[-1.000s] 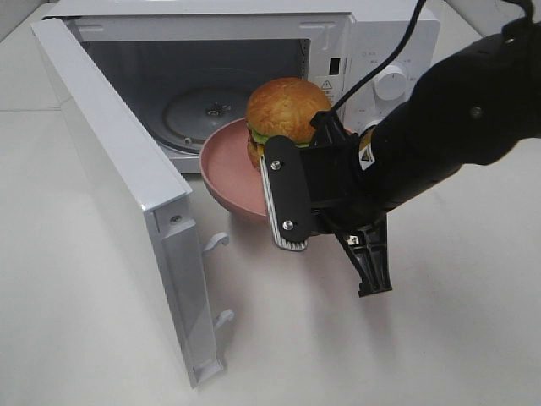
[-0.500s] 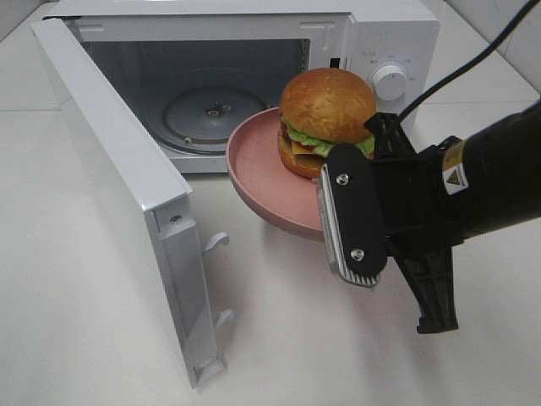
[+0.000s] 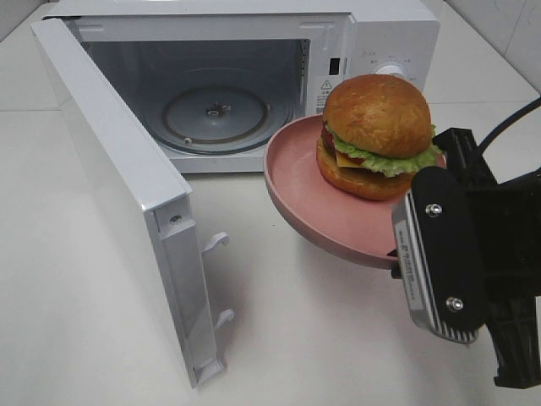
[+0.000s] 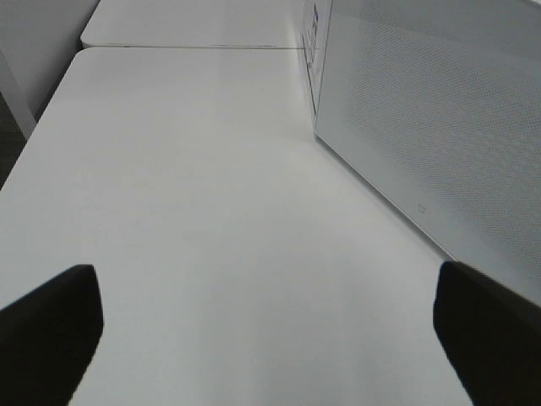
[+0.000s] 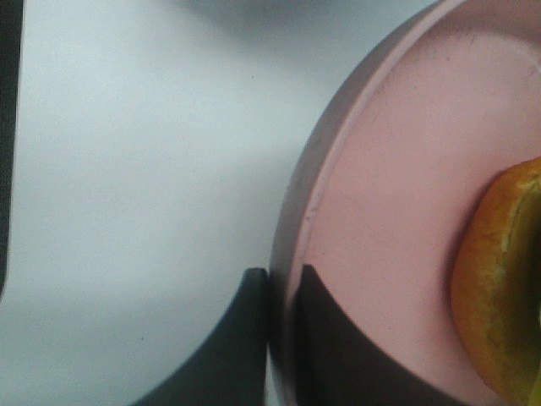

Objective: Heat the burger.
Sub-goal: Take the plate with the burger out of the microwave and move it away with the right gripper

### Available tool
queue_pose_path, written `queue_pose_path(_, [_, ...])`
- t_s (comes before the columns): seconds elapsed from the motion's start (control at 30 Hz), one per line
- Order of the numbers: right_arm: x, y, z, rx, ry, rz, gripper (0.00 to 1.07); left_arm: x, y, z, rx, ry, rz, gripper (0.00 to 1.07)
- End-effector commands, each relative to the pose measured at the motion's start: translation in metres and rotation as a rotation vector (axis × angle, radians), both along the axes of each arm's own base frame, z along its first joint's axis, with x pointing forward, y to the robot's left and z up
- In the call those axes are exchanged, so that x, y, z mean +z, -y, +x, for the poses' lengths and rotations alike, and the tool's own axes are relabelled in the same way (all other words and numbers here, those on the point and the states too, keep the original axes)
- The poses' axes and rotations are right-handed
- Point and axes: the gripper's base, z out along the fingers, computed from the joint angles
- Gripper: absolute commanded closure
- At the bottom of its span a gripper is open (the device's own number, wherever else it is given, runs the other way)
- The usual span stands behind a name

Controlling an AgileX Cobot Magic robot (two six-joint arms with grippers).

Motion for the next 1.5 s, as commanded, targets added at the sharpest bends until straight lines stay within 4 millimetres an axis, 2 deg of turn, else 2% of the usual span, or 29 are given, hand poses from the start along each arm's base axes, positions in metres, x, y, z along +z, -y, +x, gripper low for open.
queue_pose_path(0.03, [0.012,0.003,-0.002,0.001,0.072,0.044,1.07,0.0,0.0,-0.003,0.009,0.025,0.003,0.04])
queue_pose_path(0.37, [0.012,0.027,-0.025,-0.056,0.051,0.029,1.07,0.0,0.0,-0.003,0.009,0.025,0.003,0.04])
queue_pose_path(0.87, [0.025,0.059,-0.045,-0.201,0.057,-0.029,1.07,0.0,0.0,-0.003,0.009,0.025,0.003,0.04])
queue_pose_path(1.23, [0.022,0.068,-0.047,-0.33,0.008,-0.059,1.07,0.0,0.0,-0.003,0.009,0.025,0.003,0.04])
queue_pose_path(1.43, [0.023,0.071,-0.045,-0.425,0.011,-0.022,1.07,0.0,0.0,-0.003,0.009,0.025,0.003,0.04])
queue_pose_path(1.5, [0.025,0.073,-0.043,-0.507,0.018,0.015,1.07,0.0,0.0,-0.003,0.009,0.025,0.003,0.04])
